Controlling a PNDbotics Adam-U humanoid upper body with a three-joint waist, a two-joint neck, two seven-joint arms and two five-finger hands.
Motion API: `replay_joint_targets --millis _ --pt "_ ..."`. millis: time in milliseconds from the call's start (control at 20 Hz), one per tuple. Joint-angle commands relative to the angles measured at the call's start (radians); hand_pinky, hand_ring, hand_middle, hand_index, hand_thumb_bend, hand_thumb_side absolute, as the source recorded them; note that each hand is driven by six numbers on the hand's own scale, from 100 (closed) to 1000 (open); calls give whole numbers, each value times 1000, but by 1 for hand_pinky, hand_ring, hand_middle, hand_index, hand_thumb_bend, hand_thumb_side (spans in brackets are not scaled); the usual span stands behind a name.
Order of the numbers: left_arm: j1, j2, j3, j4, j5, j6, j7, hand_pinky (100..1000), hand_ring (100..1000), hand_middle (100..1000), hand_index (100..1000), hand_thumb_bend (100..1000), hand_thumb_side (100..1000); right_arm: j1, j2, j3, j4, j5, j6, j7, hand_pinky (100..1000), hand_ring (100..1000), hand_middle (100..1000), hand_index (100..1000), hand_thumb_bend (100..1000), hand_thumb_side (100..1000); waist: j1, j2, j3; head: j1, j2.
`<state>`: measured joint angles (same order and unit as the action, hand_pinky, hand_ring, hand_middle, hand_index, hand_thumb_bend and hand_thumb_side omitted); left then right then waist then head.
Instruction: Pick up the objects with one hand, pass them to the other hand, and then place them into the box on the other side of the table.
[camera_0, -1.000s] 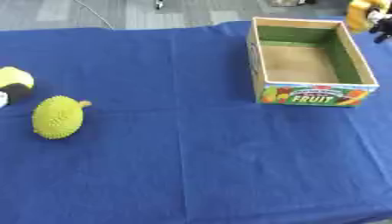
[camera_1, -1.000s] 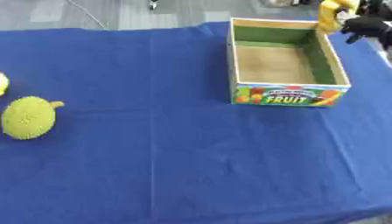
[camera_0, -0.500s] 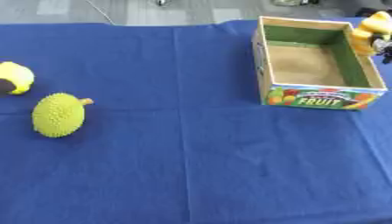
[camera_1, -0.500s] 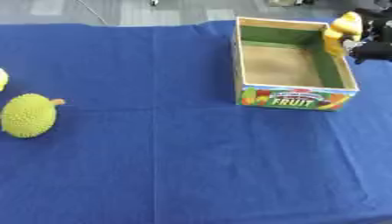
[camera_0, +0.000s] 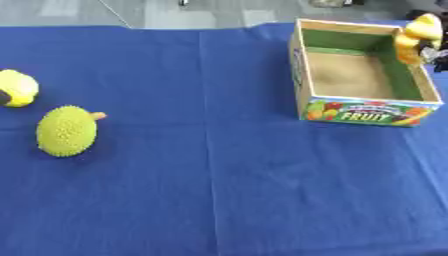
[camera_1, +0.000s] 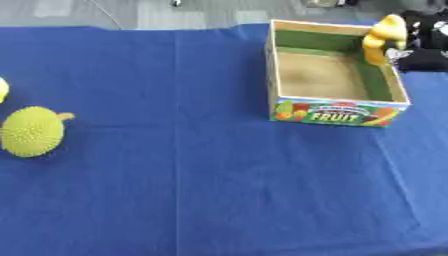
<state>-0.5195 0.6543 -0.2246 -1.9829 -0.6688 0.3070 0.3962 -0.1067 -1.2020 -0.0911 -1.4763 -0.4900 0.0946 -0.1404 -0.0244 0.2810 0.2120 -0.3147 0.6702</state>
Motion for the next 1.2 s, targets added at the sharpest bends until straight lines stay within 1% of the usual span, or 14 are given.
replay_joint_targets --millis 50,300,500,700,850,1200 --pt "-12 29 17 -17 -7 -1 5 772 682 579 705 953 372 -36 -52 -8 5 13 1 -37 416 518 455 512 100 100 -11 0 5 -14 -18" --pt "-23 20 14 -17 -11 -5 3 772 683 580 706 955 371 -119 -49 7 44 27 1 -65 412 517 456 512 100 100 -9 4 22 -39 -26" --pt "-36 12 10 -17 -12 -9 0 772 683 580 706 956 372 -181 -36 27 74 42 6 -59 411 517 456 512 100 100 -9 9 40 -61 -33" --pt "-43 6 6 -17 -9 -12 -4 773 683 580 706 956 372 -237 -19 46 101 74 8 -51 412 517 455 512 100 100 -9 12 53 -79 -34" --pt "-51 0 4 -17 -12 -16 -5 773 684 581 706 957 371 -265 -5 59 123 112 8 -48 413 516 453 510 100 100 -8 12 61 -87 -35" --pt "-52 -9 3 -17 -15 -16 -9 773 684 580 705 960 369 -316 45 91 192 239 1 -40 420 515 448 507 100 100 -8 8 69 -103 -35"
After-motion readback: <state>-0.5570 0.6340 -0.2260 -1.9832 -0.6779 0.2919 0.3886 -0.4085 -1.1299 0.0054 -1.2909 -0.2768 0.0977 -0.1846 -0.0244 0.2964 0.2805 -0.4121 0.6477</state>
